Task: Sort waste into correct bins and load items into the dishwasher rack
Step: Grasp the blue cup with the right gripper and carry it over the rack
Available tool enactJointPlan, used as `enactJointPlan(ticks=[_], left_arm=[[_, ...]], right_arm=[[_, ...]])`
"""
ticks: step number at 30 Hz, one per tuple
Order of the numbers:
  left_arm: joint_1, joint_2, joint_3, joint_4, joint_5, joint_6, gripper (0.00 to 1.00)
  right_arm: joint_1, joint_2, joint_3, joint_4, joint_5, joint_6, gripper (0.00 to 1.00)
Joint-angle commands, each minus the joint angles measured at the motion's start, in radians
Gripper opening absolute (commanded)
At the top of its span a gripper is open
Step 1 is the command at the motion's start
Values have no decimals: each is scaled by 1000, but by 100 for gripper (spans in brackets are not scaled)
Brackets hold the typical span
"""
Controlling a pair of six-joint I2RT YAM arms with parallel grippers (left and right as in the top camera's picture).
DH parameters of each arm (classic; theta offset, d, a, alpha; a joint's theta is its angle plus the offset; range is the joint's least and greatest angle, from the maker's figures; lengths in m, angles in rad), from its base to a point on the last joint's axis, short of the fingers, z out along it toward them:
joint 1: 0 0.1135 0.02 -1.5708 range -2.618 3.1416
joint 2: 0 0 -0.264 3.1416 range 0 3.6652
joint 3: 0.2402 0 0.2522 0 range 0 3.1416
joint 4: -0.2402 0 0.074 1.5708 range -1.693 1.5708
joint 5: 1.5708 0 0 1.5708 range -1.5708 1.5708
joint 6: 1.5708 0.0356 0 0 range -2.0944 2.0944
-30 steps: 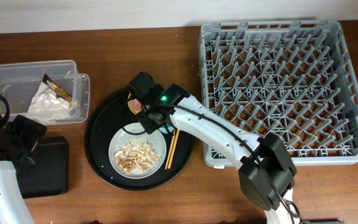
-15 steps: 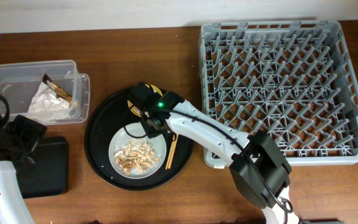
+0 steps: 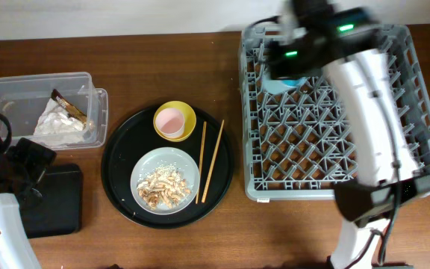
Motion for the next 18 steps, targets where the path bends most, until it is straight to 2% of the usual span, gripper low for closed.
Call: enactJointPlan(ticks=[1,4,5,6,7,12,18], left_arm=[[3,-2,3,-1,-7,-10,99],[3,-2,3,-2,-7,-10,99],[3,-2,3,-1,-7,-10,99],[3,-2,3,-2,-7,-10,99],[3,-2,3,-1,-7,-10,99],[3,-2,3,-1,-7,-10,99],[3,-2,3,-1,-7,-10,99]], right_arm=[[-200,-21,-14,-52,-294,-197,4],[-360,-21,-75,-80,-343,-216,4],[-399,-21,-100,-72,-414,-249,4],[-467,-21,-165,-47,-628,-336,4],[-506,-21,-224,-19,-734,-352,4],[-661,-21,-565,190,-1074,-352,4],[-721,-19,-752,220,-1120,-350,4]])
